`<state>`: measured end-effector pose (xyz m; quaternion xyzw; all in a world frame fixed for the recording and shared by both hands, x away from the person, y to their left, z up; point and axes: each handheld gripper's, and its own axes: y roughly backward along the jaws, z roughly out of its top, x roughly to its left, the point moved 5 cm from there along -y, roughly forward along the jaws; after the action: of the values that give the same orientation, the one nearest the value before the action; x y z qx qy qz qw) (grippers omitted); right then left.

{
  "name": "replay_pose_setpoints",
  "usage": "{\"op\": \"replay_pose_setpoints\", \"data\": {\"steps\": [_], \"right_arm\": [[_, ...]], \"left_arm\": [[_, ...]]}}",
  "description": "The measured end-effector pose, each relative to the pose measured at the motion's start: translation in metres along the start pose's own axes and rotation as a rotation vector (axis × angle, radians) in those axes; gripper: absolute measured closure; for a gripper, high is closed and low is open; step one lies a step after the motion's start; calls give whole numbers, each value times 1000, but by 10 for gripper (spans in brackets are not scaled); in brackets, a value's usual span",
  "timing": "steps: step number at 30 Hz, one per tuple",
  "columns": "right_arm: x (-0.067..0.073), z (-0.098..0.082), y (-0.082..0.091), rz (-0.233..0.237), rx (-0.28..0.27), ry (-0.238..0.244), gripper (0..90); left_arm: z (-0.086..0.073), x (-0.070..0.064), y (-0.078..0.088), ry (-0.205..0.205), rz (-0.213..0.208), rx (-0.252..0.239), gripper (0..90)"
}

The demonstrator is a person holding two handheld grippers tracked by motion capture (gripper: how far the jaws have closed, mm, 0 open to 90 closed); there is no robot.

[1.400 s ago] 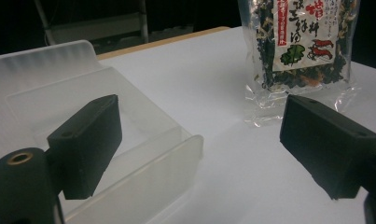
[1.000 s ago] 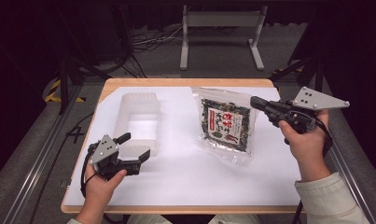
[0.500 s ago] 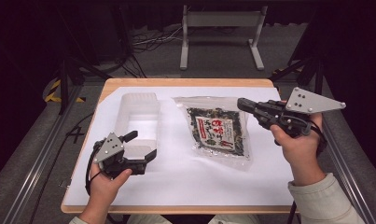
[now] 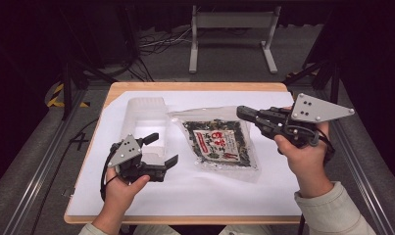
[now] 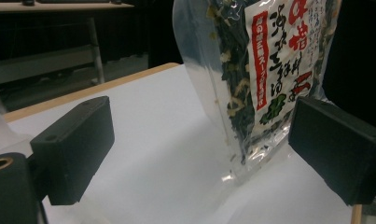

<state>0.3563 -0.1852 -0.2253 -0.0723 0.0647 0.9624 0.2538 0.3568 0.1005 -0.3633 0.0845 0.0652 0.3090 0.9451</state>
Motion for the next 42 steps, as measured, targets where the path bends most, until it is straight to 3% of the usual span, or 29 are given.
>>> {"op": "replay_pose_setpoints", "data": {"steps": [7, 9, 14, 23, 25, 32, 36, 38, 42], "right_arm": [[6, 4, -5, 25, -19, -3, 900], [8, 5, -5, 31, -26, -5, 900], [11, 6, -8, 42, -38, -8, 900], [14, 6, -12, 59, -46, -14, 900], [15, 6, -13, 59, -48, -11, 900], [16, 5, -14, 63, -52, -14, 900], [17, 4, -15, 66, -57, -18, 900], [17, 4, -15, 67, -60, -19, 900], [16, 2, -15, 61, -64, -18, 900]], "left_arm": [[5, -5, -9, -2, -40, -22, 73], [7, -7, -11, 12, -69, -60, 73], [7, -8, -19, 33, -123, -92, 66], [4, -11, -32, 68, -147, -109, 72], [1, -15, -37, 45, -154, -86, 66], [-2, -20, -49, 46, -183, -72, 74], [-3, -24, -54, 20, -217, -62, 138], [-4, -26, -57, 5, -207, -36, 159], [-6, -25, -60, -6, -210, -50, 257]]}}
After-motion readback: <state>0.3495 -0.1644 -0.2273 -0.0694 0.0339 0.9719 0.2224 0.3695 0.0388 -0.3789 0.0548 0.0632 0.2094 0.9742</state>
